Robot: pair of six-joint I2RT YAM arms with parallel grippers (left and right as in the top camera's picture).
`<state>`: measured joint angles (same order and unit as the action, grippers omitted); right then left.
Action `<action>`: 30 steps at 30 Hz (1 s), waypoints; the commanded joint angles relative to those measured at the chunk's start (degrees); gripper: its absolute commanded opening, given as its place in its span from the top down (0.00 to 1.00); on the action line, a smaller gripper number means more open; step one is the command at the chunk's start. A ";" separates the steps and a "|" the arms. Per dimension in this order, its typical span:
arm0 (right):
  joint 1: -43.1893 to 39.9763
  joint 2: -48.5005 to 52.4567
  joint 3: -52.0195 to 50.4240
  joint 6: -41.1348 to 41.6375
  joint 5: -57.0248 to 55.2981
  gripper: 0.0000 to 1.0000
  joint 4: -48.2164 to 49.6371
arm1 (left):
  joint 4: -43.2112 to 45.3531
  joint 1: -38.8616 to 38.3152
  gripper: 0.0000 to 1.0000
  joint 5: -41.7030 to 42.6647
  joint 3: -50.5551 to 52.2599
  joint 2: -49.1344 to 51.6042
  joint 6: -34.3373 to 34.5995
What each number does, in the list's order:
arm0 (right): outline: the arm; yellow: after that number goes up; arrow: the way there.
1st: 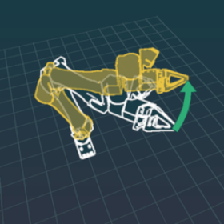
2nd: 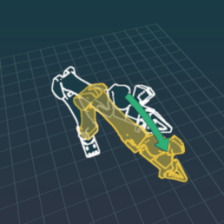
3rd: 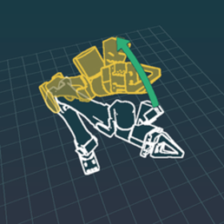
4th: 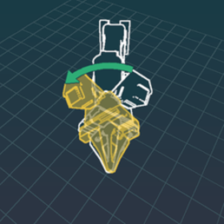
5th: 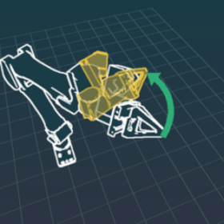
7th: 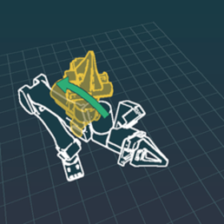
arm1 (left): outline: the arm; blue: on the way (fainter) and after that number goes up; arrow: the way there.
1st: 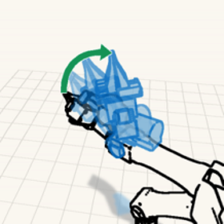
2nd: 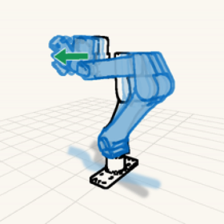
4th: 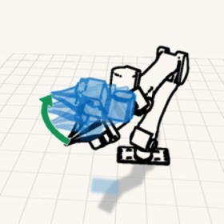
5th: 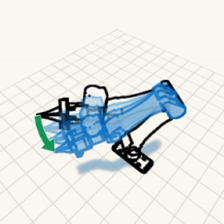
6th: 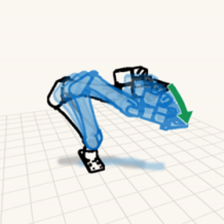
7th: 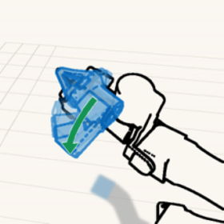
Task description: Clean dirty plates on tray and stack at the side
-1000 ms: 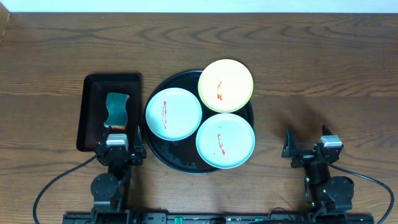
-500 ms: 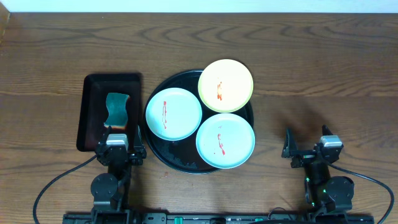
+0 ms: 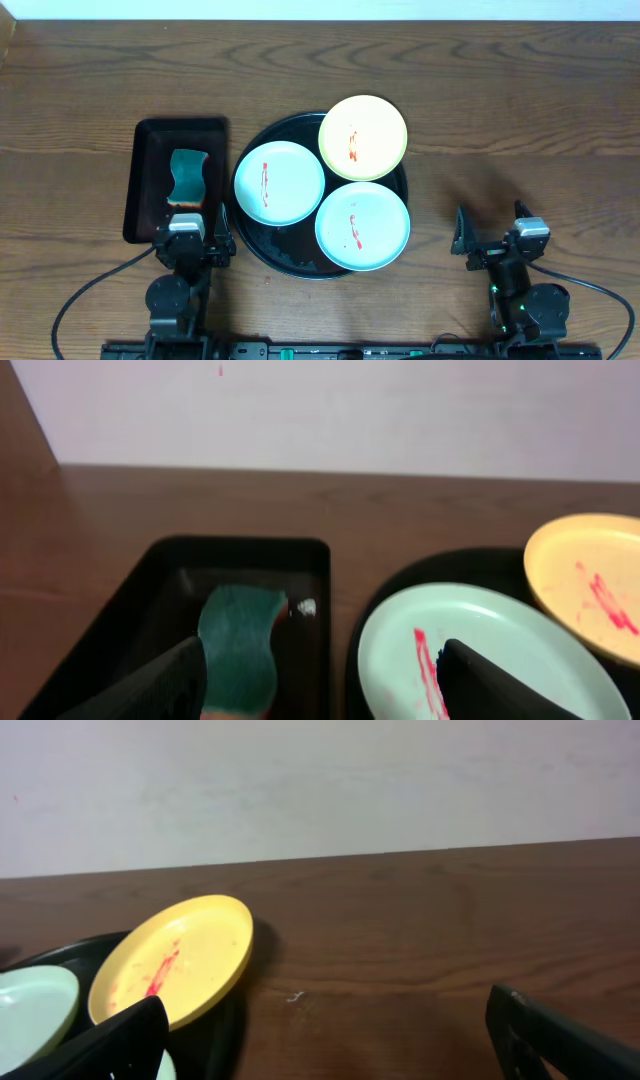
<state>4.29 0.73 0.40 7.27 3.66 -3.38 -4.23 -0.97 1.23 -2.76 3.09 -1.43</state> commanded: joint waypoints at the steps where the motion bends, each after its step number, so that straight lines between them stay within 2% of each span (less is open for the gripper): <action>1: -0.20 0.02 1.51 2.14 0.96 0.01 0.09 | -0.09 -0.09 0.26 -0.66 -4.79 3.39 2.93; 6: -0.20 0.11 5.38 2.14 0.87 0.01 -2.32 | -2.43 -0.09 0.26 -0.61 -12.76 11.89 4.15; 13: -0.20 5.38 13.92 2.10 -0.22 0.01 -7.17 | -13.84 -0.09 0.26 -0.35 -29.62 26.05 4.13; 24: -0.17 27.23 34.05 2.08 -0.13 0.01 -17.00 | -36.81 -0.09 0.26 -0.24 -56.24 44.30 4.11; 30: -0.20 40.57 47.50 -2.71 4.22 0.01 -26.84 | -48.24 -0.07 0.26 2.62 -71.78 54.95 4.04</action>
<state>4.29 36.67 42.65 7.42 5.32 -27.18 -49.69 -0.97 1.58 -67.88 54.37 1.93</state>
